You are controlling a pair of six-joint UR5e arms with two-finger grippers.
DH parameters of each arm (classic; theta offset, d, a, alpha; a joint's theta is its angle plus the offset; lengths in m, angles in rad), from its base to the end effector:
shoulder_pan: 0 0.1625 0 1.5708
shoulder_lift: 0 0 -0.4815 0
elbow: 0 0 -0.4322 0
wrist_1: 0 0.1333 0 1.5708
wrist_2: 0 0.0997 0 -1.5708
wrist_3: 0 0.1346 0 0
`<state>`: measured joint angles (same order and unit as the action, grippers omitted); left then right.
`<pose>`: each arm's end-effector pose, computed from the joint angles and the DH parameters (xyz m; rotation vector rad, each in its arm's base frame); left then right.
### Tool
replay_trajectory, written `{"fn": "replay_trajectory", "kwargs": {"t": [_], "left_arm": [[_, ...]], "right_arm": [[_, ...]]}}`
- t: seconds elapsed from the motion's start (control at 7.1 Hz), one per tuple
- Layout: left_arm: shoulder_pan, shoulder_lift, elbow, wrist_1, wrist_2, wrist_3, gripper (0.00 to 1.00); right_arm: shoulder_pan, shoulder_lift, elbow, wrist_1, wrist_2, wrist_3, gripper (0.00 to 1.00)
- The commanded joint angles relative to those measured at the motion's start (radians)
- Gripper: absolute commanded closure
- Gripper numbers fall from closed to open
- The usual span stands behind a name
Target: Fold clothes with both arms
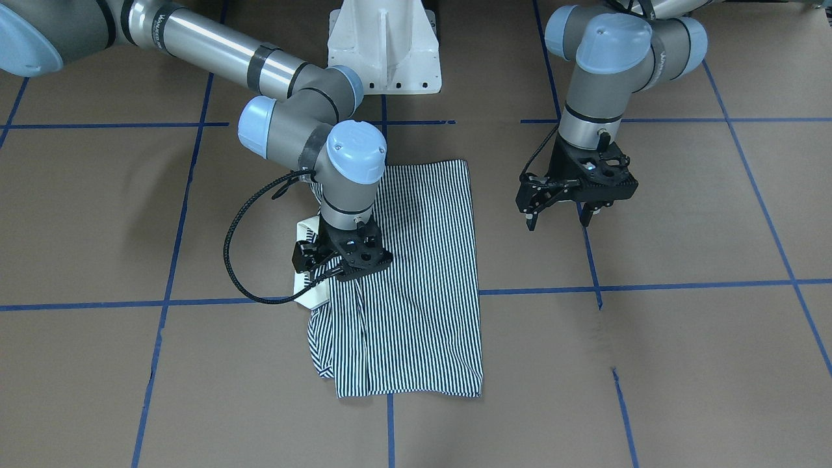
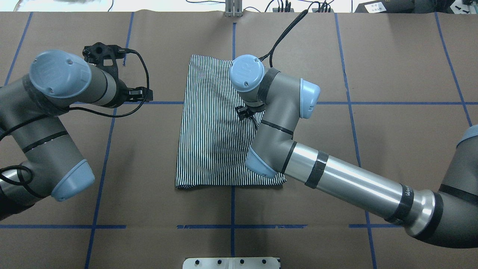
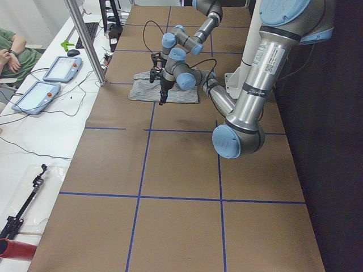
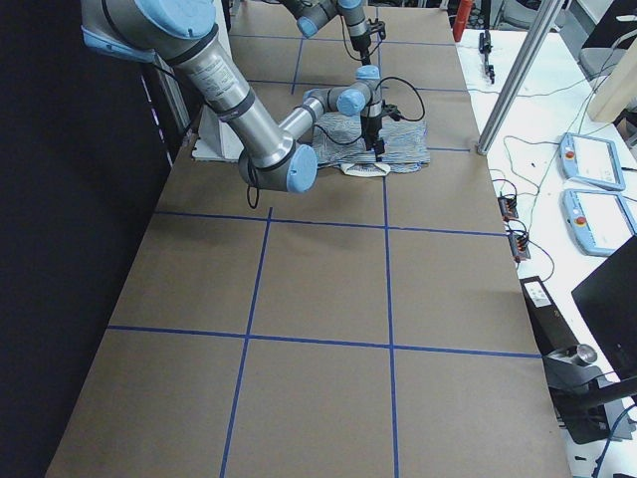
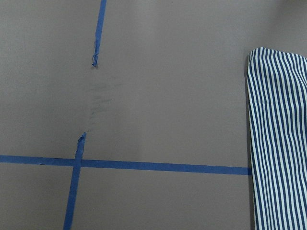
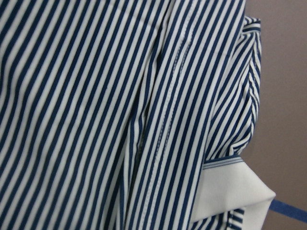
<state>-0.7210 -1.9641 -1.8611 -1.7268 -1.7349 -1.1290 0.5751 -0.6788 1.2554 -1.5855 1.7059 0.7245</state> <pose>0.4411 -0.5358 0.3487 0.3316 0.7860 -0.1932 -0.6863 -0.5821 0.2889 0.2673 -0.5130 -0.3016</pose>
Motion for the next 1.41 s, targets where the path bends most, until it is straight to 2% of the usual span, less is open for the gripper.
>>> {"fn": "replay_trajectory", "kwargs": {"t": [0.0,0.42,0.56,0.7,0.85,0.99,1.13,1.27], "left_arm": [[0.0,-0.001,-0.001,0.0,0.0,0.0,0.0],[0.0,-0.01,-0.003,0.001,0.0,-0.008,0.0],[0.0,-0.012,-0.003,0.001,0.0,-0.009,0.0],[0.0,-0.012,0.002,0.0,0.0,-0.011,0.0],[0.0,-0.012,0.002,0.001,0.0,-0.011,0.0],[0.0,-0.01,0.002,0.001,0.0,-0.008,0.0],[0.0,-0.013,0.0,0.001,0.0,-0.006,0.0],[0.0,-0.012,-0.001,0.004,0.0,-0.003,0.0]], "right_arm": [[-0.007,-0.001,-0.004,-0.004,0.0,0.001,0.0],[0.038,-0.045,0.025,-0.01,0.009,-0.016,0.0],[0.096,-0.18,0.18,-0.054,0.017,-0.098,0.0],[0.197,-0.314,0.334,-0.089,0.04,-0.263,0.0],[0.227,-0.403,0.37,-0.081,0.061,-0.328,0.0],[0.233,-0.384,0.366,-0.077,0.063,-0.314,0.0],[0.23,-0.302,0.33,-0.083,0.064,-0.254,0.0],[0.218,-0.181,0.221,-0.073,0.064,-0.185,0.0]]}}
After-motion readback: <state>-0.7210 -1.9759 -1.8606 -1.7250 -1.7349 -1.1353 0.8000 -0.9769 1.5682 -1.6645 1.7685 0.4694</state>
